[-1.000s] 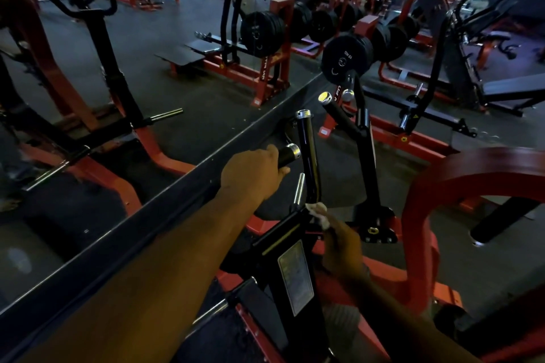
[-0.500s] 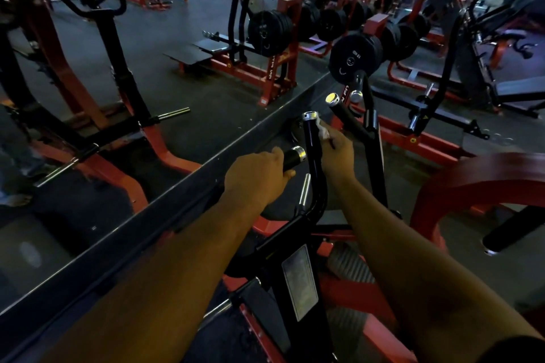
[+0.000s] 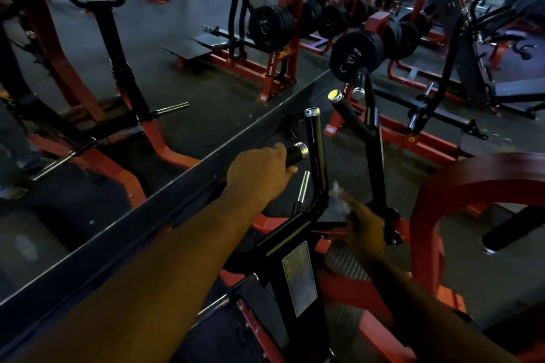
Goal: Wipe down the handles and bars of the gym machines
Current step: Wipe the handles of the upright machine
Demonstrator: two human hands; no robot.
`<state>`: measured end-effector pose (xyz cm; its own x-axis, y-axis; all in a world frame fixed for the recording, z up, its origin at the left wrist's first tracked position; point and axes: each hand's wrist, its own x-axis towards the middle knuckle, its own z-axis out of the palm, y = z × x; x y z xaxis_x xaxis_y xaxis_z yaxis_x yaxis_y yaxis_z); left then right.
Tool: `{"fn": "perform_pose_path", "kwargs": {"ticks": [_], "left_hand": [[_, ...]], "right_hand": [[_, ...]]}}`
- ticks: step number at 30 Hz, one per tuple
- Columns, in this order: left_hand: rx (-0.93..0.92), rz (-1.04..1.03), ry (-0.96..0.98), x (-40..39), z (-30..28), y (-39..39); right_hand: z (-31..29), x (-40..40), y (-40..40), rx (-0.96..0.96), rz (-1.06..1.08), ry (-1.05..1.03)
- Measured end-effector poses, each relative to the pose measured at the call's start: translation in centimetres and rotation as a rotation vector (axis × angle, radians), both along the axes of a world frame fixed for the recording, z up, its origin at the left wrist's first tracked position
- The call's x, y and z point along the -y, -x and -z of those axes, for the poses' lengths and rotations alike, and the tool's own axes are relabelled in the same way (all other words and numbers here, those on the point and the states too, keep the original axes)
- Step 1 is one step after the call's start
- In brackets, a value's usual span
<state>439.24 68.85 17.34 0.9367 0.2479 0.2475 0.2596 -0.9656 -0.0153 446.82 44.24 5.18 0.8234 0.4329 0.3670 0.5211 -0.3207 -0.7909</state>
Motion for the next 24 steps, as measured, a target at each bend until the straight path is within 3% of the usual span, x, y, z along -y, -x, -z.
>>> {"fn": "perform_pose_path", "kwargs": {"ticks": [2, 4, 6, 13, 24], "left_hand": [[0.002, 0.0, 0.004, 0.0, -0.1, 0.0], [0.0, -0.002, 0.014, 0.1, -0.2, 0.1], [-0.008, -0.006, 0.019, 0.1, -0.2, 0.1], [-0.018, -0.024, 0.024, 0.2, -0.4, 0.2], [-0.015, -0.003, 0.02, -0.2, -0.2, 0.0]], "right_hand": [[-3.5, -2.6, -2.7, -0.146, 0.137, -0.175], [-7.0, -5.8, -5.6, -0.225, 0.183, -0.157], [-9.4, -8.9, -8.0, -0.325, 0.139, -0.123], [-10.9, -12.0, -7.4, -0.799, -0.01, -0.445], [-2.3, -7.3, -2.4, -0.79, -0.143, -0.439]]}}
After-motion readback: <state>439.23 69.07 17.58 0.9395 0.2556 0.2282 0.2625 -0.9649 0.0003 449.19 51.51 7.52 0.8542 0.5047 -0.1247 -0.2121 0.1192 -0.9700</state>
